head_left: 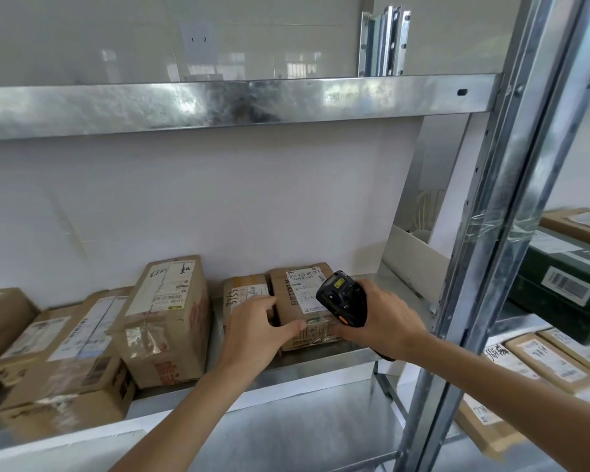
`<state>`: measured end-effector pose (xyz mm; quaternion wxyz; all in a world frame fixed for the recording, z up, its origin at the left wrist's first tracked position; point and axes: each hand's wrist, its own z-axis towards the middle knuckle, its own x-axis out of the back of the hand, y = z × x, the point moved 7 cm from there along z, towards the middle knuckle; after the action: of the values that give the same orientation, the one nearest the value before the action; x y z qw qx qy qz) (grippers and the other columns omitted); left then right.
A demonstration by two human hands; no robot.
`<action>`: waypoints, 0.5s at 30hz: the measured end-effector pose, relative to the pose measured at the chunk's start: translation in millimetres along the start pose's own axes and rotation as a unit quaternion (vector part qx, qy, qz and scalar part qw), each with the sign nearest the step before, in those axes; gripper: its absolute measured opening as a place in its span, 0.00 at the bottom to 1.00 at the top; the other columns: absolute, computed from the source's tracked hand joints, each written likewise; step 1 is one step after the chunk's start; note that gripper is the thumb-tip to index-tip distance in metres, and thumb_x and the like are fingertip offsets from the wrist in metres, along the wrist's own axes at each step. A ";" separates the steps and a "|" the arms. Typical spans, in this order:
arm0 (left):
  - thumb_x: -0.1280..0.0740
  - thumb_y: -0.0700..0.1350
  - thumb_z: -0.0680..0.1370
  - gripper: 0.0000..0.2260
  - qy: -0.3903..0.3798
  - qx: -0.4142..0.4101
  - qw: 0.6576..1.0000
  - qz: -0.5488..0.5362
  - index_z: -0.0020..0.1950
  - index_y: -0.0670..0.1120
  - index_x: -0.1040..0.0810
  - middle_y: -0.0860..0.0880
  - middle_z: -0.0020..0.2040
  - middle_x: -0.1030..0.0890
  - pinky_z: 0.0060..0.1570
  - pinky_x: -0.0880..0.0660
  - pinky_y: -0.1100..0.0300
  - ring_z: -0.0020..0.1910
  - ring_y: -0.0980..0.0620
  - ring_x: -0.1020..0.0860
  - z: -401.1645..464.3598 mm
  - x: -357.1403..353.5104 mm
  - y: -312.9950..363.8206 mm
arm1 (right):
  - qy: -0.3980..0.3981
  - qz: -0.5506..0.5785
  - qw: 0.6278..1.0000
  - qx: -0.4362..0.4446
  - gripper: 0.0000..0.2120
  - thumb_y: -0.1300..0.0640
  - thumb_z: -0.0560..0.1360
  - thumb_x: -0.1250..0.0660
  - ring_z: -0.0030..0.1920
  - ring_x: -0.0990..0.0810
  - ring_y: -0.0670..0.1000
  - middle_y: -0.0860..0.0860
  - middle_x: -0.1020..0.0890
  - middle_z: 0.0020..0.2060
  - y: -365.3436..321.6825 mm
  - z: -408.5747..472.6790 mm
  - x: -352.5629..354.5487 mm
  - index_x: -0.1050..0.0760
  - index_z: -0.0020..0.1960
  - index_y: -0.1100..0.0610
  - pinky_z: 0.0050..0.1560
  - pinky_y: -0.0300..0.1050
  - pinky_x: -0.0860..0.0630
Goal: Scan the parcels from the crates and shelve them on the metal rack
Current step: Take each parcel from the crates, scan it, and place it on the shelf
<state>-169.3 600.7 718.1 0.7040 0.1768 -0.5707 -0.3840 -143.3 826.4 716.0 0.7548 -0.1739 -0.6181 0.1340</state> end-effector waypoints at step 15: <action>0.24 0.55 0.74 0.24 0.093 -0.062 0.991 -0.070 0.69 0.53 0.21 0.61 0.64 0.20 0.60 0.24 0.64 0.58 0.64 0.22 -83.5 169.4 18.8 | 0.047 -0.019 0.986 0.158 0.33 0.34 0.68 0.27 0.50 0.21 0.46 0.39 0.22 0.54 -167.2 -79.7 67.7 0.34 0.69 0.38 0.50 0.48 0.20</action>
<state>-75.4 471.2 820.2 0.7347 0.2078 -0.4642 -0.4489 -53.9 695.8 833.7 0.8032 -0.0468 -0.5566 0.2070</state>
